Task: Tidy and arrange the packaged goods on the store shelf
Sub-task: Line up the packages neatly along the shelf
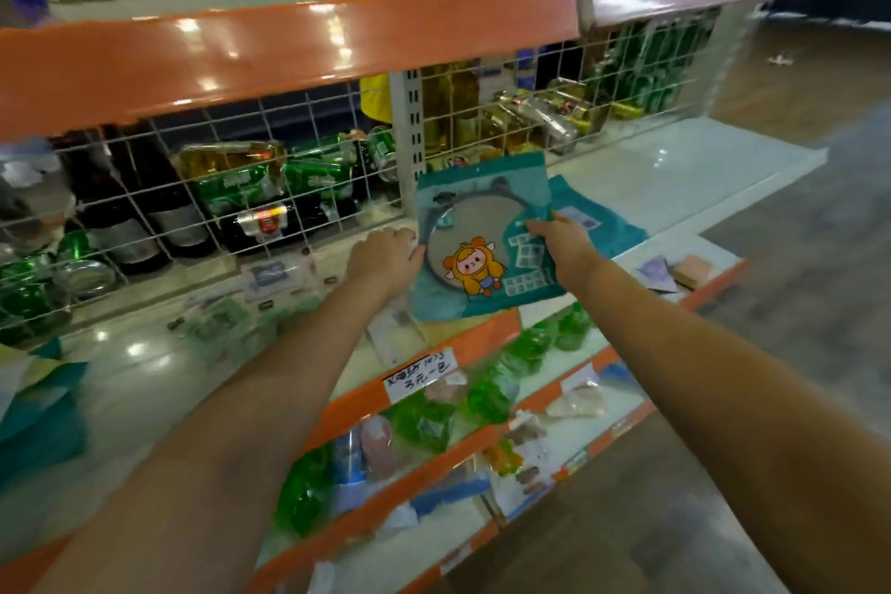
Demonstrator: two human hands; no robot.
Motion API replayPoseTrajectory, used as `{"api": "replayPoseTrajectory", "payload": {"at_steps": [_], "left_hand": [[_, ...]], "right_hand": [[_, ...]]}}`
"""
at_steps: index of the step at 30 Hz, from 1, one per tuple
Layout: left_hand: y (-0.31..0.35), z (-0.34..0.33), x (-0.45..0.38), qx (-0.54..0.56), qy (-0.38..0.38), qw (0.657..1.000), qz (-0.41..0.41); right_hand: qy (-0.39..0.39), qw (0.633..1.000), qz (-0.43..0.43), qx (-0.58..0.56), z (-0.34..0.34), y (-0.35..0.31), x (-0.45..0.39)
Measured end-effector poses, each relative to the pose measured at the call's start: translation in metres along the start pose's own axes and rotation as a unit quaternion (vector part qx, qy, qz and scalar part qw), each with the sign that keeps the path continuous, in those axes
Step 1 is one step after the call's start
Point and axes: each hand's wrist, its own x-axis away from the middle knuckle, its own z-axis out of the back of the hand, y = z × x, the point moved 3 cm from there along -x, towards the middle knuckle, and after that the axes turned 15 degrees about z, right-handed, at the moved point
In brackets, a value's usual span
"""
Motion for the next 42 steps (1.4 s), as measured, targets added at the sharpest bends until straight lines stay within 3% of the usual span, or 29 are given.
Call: {"api": "replayPoseTrajectory", "payload": {"at_steps": [10, 20, 30, 35, 42], "left_hand": [[0.165, -0.019, -0.031, -0.008, 0.031, 0.998, -0.055], [0.265, -0.042, -0.079, -0.049, 0.007, 0.996, -0.072], [0.326, -0.050, -0.155, -0.046, 0.029, 0.990, -0.126], [0.332, -0.061, -0.179, -0.057, 0.015, 0.992, -0.115], [0.343, -0.071, -0.202, -0.094, 0.004, 0.993, -0.068]], "right_hand": [[0.034, 0.999, 0.010, 0.034, 0.140, -0.023, -0.071], [0.076, 0.996, -0.019, 0.045, 0.223, -0.019, -0.134], [0.088, 0.995, 0.011, 0.042, 0.258, -0.027, -0.217], [0.084, 0.994, -0.001, 0.073, 0.261, -0.026, -0.252], [0.017, 0.997, -0.026, 0.066, 0.268, -0.020, -0.310]]}}
